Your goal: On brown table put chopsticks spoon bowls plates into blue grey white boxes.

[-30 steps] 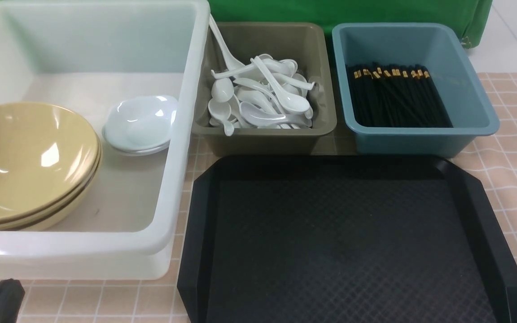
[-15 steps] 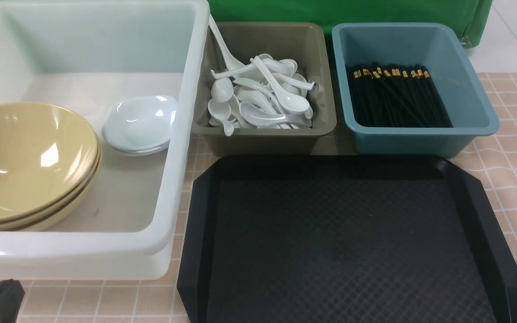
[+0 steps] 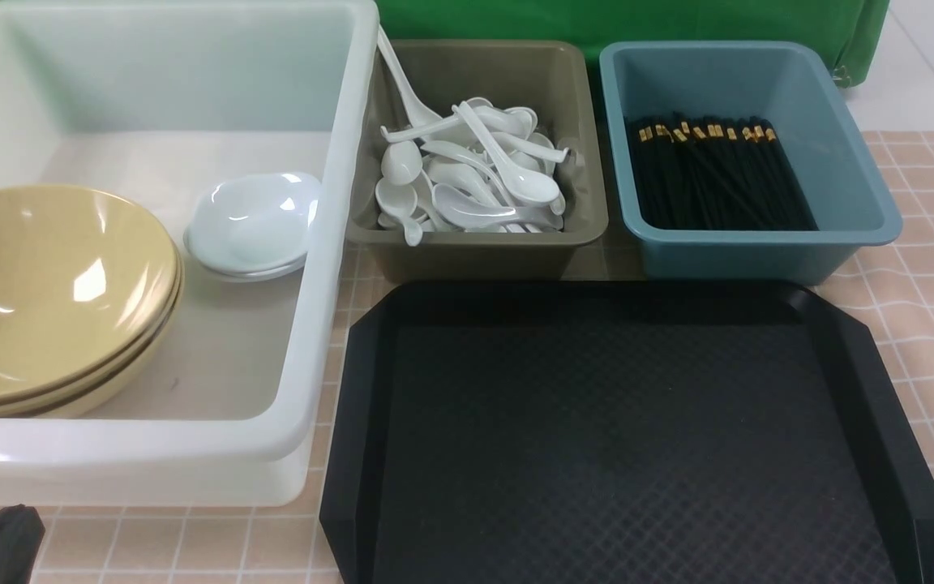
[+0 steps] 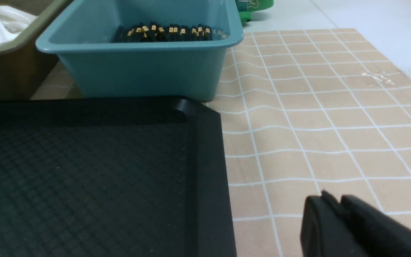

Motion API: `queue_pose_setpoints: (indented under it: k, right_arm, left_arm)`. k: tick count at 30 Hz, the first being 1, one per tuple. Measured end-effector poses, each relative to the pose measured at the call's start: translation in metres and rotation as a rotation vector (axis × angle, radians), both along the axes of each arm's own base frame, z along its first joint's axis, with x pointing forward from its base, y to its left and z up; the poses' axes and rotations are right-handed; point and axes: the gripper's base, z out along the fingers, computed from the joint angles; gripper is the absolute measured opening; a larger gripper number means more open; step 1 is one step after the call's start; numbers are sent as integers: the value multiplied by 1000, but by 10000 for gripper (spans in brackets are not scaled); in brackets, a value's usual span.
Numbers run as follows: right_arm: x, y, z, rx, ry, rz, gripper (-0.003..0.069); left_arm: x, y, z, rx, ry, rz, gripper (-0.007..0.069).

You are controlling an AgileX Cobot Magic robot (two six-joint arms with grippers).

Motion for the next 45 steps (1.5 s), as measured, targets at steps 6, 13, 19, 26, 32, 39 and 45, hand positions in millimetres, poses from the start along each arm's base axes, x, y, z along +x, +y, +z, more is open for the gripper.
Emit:
queue_pose_setpoints:
  k: [6, 13, 19, 26, 32, 39, 45]
  right_arm:
    - [0, 0, 0, 0, 0, 0, 109]
    - [0, 0, 0, 0, 0, 0, 119]
    - [0, 0, 0, 0, 0, 0, 125]
    - [0, 0, 0, 0, 1, 0, 131]
    - [0, 0, 0, 0, 1, 0, 139]
    - [0, 0, 0, 0, 1, 0, 146]
    - [0, 0, 0, 0, 1, 0, 154]
  left_arm:
    - [0, 0, 0, 0, 0, 0, 5]
    - [0, 0, 0, 0, 0, 0, 5]
    - [0, 0, 0, 0, 0, 0, 5]
    - [0, 0, 0, 0, 0, 0, 5]
    - [0, 0, 0, 0, 0, 0, 5]
    - [0, 0, 0, 0, 0, 0, 5]
    - [0, 0, 0, 0, 0, 0, 5]
